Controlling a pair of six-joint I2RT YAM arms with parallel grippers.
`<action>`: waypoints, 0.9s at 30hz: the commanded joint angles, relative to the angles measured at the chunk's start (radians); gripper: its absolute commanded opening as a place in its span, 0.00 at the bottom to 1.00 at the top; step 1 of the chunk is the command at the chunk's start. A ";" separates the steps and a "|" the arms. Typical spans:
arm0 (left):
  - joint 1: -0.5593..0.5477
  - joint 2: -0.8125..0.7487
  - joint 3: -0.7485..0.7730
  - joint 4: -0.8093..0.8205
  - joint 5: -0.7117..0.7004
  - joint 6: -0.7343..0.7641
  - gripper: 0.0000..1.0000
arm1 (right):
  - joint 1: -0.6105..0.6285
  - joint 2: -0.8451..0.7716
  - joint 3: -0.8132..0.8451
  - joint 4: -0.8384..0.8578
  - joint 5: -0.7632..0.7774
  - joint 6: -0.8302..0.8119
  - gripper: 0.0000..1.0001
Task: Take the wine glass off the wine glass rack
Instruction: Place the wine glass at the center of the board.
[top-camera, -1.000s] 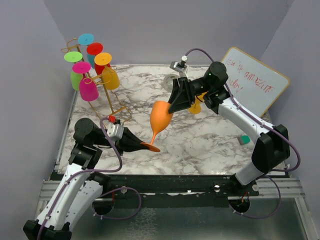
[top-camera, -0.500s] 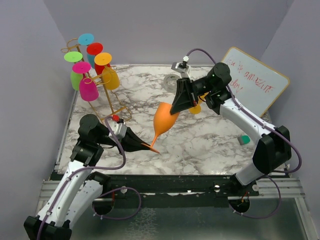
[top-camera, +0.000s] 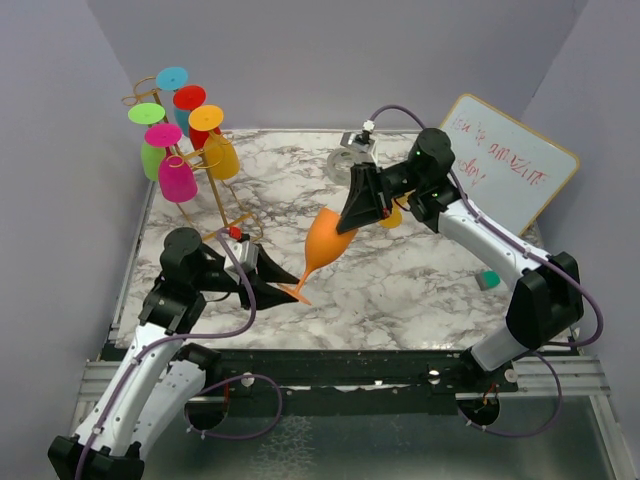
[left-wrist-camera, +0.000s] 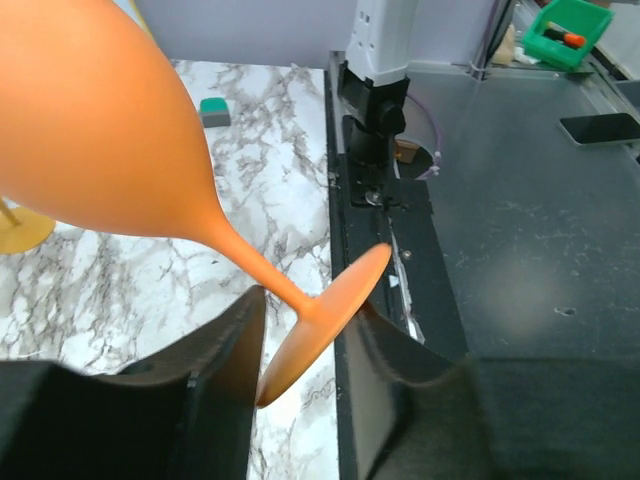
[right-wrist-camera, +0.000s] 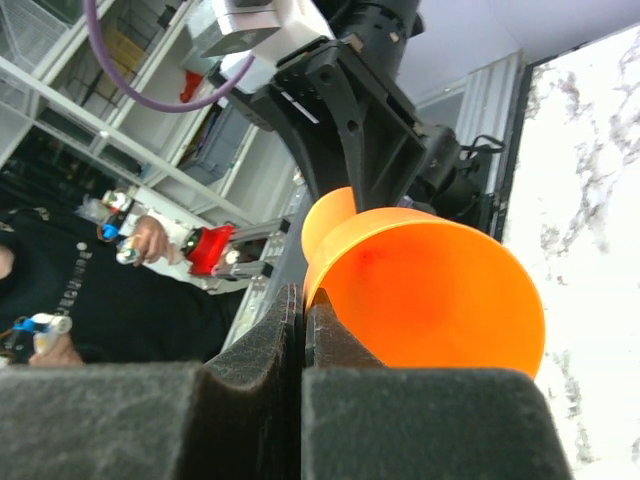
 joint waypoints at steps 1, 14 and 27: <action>-0.002 -0.038 0.010 -0.065 -0.089 0.030 0.45 | 0.004 0.008 0.078 -0.423 0.093 -0.369 0.01; -0.001 -0.153 0.006 -0.110 -0.288 -0.076 0.97 | 0.007 -0.002 0.129 -0.796 0.329 -0.654 0.01; -0.001 -0.097 0.041 -0.154 -0.589 -0.134 0.99 | 0.042 -0.020 0.216 -1.056 0.738 -0.803 0.01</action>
